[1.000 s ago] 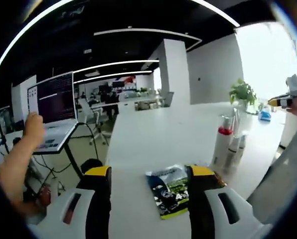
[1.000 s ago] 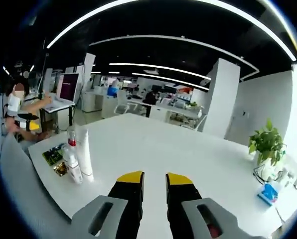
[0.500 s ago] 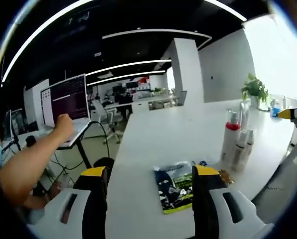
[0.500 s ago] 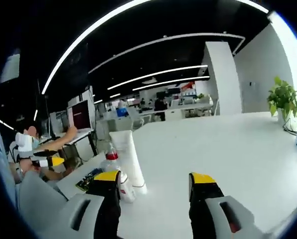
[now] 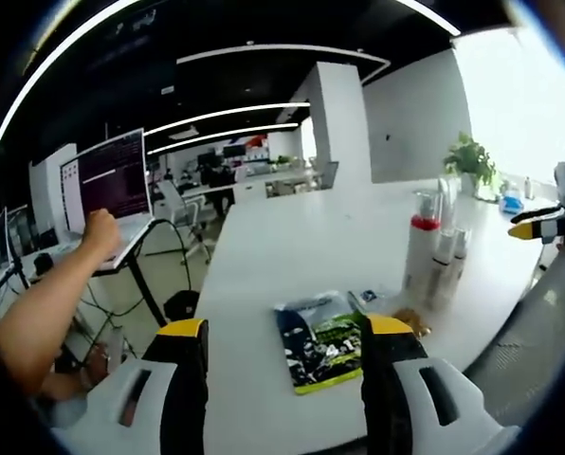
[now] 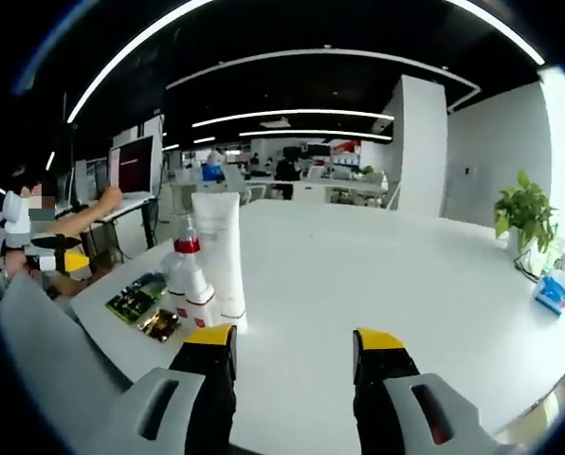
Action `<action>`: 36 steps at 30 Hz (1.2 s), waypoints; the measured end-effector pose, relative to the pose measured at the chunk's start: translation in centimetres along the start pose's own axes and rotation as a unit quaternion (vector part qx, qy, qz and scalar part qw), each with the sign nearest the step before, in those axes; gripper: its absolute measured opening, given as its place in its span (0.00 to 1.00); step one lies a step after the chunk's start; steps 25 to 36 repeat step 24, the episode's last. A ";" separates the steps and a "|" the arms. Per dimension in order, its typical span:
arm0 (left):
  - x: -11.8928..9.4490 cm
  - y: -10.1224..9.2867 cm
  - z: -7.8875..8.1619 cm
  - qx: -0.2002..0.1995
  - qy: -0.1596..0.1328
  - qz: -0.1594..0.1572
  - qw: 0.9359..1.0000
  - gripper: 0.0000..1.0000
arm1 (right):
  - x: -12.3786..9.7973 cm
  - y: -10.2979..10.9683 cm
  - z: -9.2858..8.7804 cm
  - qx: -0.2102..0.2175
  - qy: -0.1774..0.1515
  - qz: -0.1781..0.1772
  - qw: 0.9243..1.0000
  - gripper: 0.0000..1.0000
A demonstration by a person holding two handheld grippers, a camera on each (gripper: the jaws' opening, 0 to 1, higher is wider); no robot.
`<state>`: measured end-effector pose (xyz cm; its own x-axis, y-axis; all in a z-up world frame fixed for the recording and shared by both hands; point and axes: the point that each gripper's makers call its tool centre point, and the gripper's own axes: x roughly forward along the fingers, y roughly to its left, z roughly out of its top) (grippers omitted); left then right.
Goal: Arrange the skincare products in the storage area until every visible bottle or jar stands upright without overlapping.
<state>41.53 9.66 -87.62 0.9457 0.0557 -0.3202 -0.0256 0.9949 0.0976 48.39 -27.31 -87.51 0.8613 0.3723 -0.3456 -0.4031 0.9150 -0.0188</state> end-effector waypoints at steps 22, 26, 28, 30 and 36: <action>-0.5 0.8 -0.4 -0.013 0.007 0.027 1.000 0.54 | 0.3 -1.0 -1.7 -0.011 0.035 0.007 0.999 0.39; -0.4 0.8 -0.5 -0.013 0.010 0.025 1.000 0.54 | 0.2 -1.0 -1.7 -0.010 0.032 0.005 0.999 0.39; -0.4 0.8 -0.5 -0.013 0.010 0.025 1.000 0.54 | 0.2 -1.0 -1.7 -0.010 0.032 0.005 0.999 0.39; -0.4 0.8 -0.5 -0.013 0.010 0.025 1.000 0.54 | 0.2 -1.0 -1.7 -0.010 0.032 0.005 0.999 0.39; -0.4 0.8 -0.5 -0.013 0.010 0.025 1.000 0.54 | 0.2 -1.0 -1.7 -0.010 0.032 0.005 0.999 0.39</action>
